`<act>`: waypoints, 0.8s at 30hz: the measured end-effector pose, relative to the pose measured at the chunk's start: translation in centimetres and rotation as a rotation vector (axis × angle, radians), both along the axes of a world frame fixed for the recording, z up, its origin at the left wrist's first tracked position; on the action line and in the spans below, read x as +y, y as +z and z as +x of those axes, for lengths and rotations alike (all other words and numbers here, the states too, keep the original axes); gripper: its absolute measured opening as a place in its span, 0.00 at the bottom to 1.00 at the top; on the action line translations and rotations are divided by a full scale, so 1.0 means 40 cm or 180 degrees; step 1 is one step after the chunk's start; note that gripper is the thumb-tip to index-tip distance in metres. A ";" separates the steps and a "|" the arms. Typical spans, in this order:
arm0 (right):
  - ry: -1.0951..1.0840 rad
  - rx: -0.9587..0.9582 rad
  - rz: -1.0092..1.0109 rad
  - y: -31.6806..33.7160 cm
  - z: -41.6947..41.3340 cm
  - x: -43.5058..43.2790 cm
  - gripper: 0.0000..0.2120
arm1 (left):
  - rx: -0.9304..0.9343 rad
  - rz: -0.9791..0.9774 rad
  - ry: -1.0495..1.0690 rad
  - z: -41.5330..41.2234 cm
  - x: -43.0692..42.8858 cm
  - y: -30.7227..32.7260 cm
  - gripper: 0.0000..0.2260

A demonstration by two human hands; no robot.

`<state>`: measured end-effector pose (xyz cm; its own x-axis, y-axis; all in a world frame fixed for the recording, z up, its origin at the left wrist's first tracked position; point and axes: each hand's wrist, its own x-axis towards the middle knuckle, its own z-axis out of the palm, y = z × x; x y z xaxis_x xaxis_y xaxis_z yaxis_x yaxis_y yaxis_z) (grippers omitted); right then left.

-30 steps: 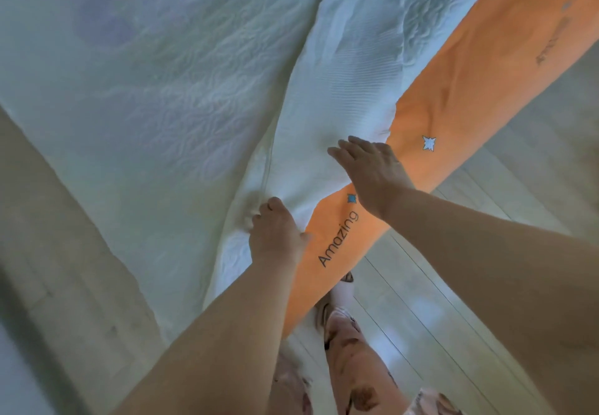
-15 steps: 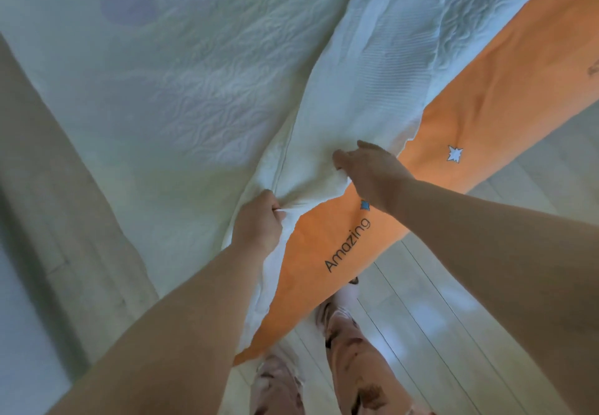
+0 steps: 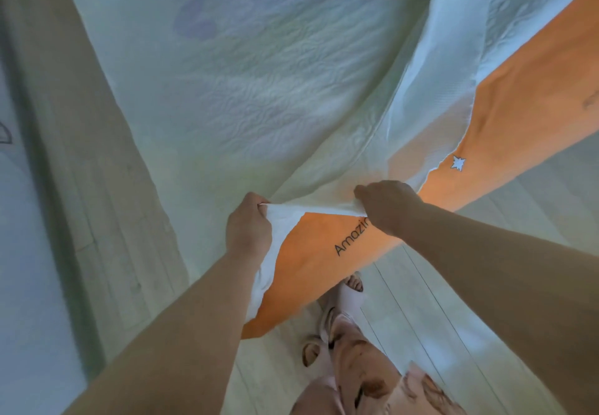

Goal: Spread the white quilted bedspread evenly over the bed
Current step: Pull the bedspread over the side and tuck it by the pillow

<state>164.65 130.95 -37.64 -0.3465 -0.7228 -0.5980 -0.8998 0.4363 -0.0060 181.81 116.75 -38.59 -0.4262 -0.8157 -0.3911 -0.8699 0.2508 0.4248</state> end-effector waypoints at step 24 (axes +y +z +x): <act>0.0198 -0.0173 0.0962 0.095 0.236 0.516 0.19 | -0.0467 -0.0015 -0.1474 0.210 0.469 0.125 0.11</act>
